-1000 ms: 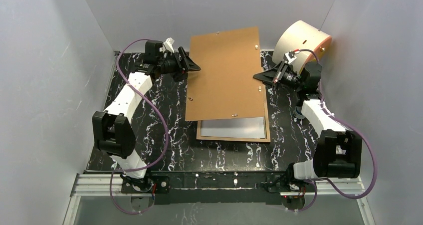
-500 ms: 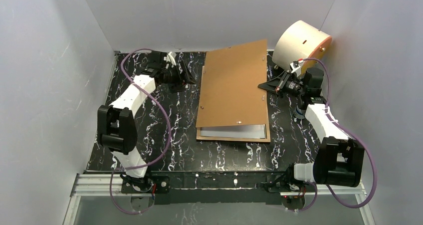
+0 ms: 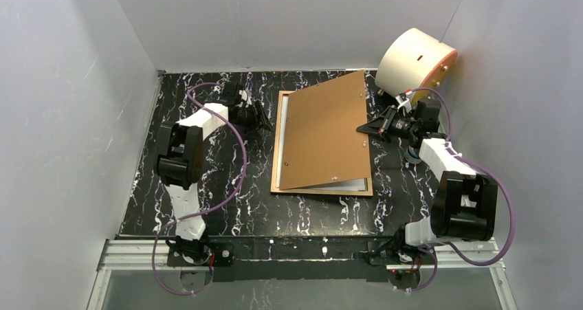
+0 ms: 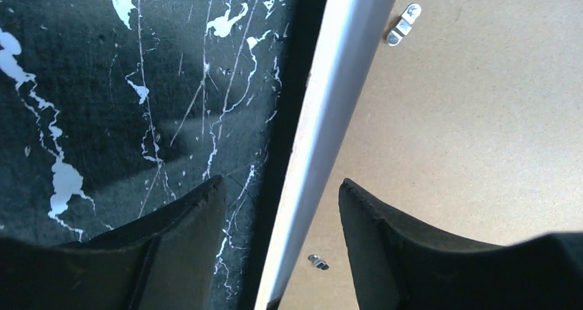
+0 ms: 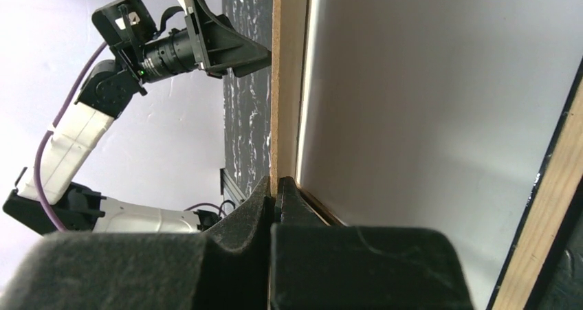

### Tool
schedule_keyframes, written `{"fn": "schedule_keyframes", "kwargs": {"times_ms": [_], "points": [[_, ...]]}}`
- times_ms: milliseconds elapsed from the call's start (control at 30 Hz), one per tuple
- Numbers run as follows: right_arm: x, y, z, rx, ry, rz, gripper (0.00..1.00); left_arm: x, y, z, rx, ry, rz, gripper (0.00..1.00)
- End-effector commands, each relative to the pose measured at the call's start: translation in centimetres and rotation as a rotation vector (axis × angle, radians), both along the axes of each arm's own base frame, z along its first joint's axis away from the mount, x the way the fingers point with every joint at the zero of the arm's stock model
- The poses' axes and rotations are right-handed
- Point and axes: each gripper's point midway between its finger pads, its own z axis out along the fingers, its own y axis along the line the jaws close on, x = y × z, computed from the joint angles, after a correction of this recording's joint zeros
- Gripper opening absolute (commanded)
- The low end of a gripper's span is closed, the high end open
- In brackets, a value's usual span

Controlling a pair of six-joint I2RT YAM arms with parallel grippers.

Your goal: Put the photo into the frame

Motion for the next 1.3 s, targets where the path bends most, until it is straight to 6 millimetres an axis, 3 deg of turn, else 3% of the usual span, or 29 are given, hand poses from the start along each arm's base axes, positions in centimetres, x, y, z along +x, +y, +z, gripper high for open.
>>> {"fn": "schedule_keyframes", "kwargs": {"times_ms": [0, 300, 767, 1267], "points": [[0.4, 0.3, 2.1, 0.008, -0.101, 0.077, 0.01, 0.5, -1.3, 0.5, -0.032, -0.010, -0.032, 0.57], [1.1, 0.3, 0.6, 0.019, -0.059, 0.093, 0.01, 0.7, -1.7, -2.0, -0.031, 0.052, -0.013, 0.50], [3.5, 0.1, -0.1, 0.020, -0.113, 0.072, 0.01, 0.5, -1.8, -2.8, -0.033, 0.073, -0.027, 0.42], [3.6, 0.0, -3.6, -0.009, -0.077, 0.105, 0.01, 0.0, -2.0, -3.3, -0.038, 0.096, -0.041, 0.42]]}}
